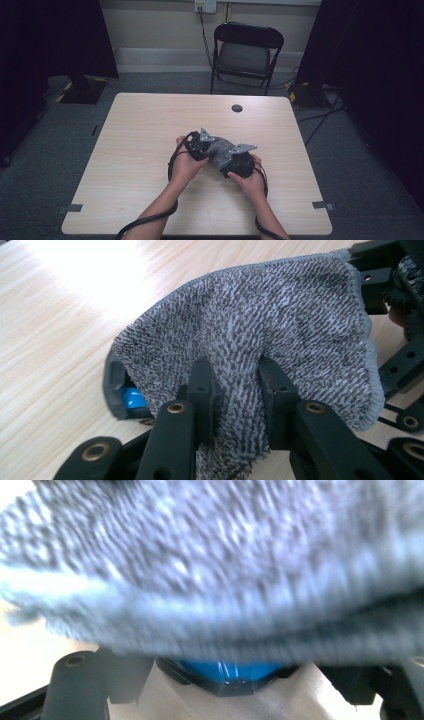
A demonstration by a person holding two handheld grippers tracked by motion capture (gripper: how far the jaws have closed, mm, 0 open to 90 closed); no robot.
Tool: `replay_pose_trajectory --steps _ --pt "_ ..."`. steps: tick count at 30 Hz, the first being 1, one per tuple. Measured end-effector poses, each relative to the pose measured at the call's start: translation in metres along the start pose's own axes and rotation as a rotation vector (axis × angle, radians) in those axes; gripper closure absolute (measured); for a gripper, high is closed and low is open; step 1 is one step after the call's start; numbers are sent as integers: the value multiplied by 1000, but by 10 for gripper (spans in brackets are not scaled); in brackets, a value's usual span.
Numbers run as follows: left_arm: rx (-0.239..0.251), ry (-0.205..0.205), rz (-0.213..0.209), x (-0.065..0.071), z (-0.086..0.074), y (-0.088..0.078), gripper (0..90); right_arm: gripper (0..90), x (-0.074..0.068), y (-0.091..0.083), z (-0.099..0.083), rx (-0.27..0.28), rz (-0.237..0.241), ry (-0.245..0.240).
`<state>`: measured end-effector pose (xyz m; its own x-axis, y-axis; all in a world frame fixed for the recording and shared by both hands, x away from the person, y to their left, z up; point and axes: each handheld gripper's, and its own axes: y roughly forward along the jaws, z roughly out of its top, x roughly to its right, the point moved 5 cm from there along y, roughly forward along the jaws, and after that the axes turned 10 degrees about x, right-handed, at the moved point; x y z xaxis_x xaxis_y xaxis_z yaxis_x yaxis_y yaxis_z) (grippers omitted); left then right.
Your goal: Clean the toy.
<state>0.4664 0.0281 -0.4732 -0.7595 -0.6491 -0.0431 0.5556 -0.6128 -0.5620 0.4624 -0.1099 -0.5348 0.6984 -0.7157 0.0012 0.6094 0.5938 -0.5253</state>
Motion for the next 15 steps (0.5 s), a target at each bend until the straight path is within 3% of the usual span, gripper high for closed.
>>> replay_pose_trajectory --steps 6,15 --pt "-41 40 3 8 -4 12 702 235 0 0 0 0 0 0" --pt "-54 46 23 4 -4 13 696 235 0 0 0 0 0 0"
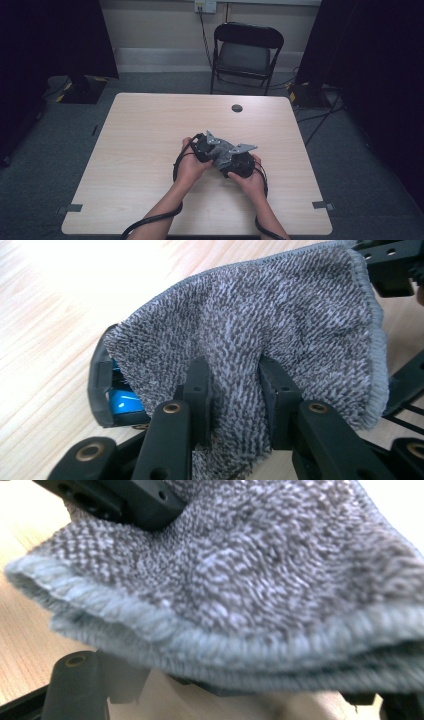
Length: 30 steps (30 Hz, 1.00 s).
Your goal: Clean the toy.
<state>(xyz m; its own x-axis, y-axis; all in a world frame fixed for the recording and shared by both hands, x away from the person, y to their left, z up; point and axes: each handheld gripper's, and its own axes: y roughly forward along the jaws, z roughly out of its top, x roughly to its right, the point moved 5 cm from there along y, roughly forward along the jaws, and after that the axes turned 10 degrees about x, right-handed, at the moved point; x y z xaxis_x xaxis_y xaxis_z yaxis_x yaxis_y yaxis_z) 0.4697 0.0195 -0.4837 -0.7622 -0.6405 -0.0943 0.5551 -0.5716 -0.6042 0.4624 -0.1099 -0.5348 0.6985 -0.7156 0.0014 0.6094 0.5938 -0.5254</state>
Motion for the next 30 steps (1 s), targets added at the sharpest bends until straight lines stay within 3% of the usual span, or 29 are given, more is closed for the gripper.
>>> replay_pose_trajectory --steps 16,30 --pt "-38 36 37 -10 1 0 694 235 0 0 0 0 0 0" --pt "-50 -6 60 -24 1 1 695 235 0 0 0 0 0 0"
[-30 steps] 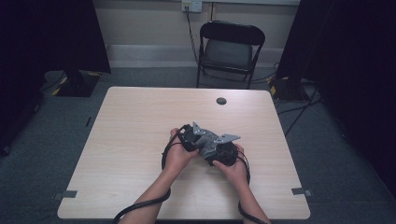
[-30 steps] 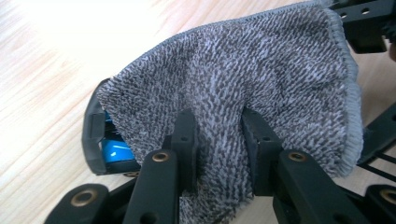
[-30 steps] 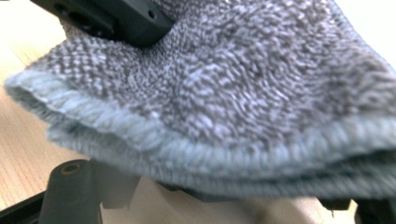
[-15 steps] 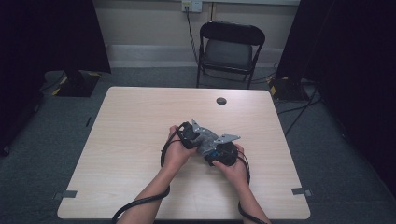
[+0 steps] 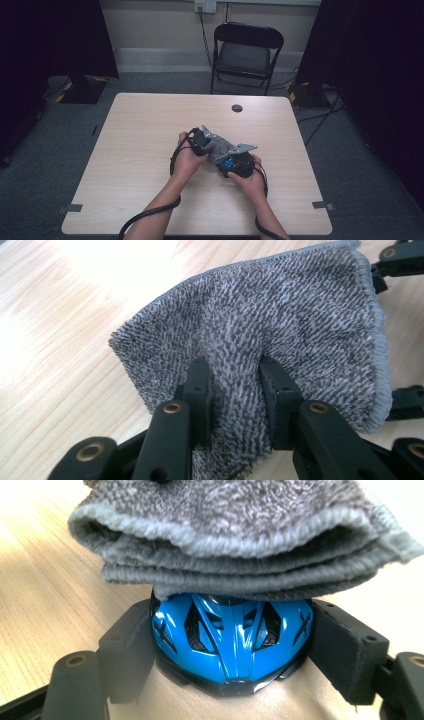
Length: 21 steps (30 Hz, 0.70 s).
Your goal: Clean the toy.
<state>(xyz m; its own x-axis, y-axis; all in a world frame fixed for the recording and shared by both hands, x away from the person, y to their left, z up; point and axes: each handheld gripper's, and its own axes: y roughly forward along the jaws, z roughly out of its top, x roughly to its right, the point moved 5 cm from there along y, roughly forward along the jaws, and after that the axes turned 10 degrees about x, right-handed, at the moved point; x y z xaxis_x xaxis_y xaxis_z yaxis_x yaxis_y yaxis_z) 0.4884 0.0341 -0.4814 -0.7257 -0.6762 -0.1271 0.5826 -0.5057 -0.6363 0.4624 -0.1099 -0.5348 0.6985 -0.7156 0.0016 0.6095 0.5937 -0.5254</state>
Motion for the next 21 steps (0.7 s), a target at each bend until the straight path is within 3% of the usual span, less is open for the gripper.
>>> replay_pose_trajectory --steps 21 --pt "-13 -36 36 -20 -1 0 706 235 0 0 0 0 1 0"
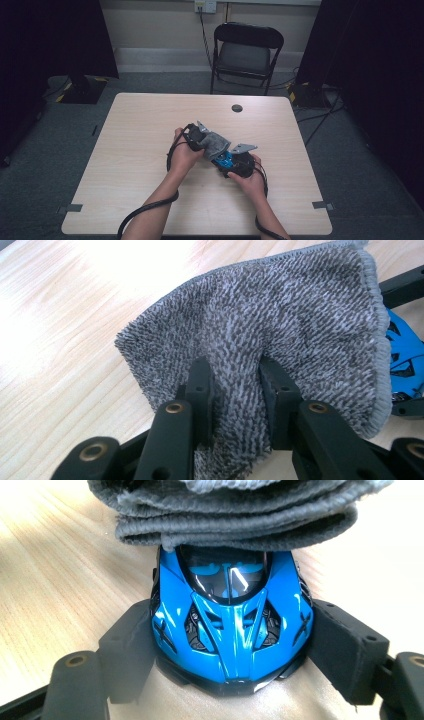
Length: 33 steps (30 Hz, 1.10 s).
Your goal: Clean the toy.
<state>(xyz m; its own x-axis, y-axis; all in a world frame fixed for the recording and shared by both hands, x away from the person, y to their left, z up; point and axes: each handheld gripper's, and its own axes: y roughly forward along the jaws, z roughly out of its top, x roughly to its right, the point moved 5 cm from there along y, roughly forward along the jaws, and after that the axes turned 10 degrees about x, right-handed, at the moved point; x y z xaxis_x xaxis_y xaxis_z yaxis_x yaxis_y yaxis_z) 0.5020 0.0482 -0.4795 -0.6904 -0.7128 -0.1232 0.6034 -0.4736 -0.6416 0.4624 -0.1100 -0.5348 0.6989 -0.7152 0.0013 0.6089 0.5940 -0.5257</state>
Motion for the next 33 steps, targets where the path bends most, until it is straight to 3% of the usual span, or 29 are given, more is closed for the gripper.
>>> replay_pose_trajectory --steps 13,15,28,33 --pt "6 -48 8 -16 -8 -4 710 235 0 0 0 0 0 1" --pt "13 -74 4 -18 -10 -4 710 235 0 0 0 0 0 1" --pt "-2 -76 24 -28 -12 -8 712 235 0 0 0 0 0 2" --pt "-5 -97 27 -34 -19 -11 712 235 0 0 0 0 0 2"
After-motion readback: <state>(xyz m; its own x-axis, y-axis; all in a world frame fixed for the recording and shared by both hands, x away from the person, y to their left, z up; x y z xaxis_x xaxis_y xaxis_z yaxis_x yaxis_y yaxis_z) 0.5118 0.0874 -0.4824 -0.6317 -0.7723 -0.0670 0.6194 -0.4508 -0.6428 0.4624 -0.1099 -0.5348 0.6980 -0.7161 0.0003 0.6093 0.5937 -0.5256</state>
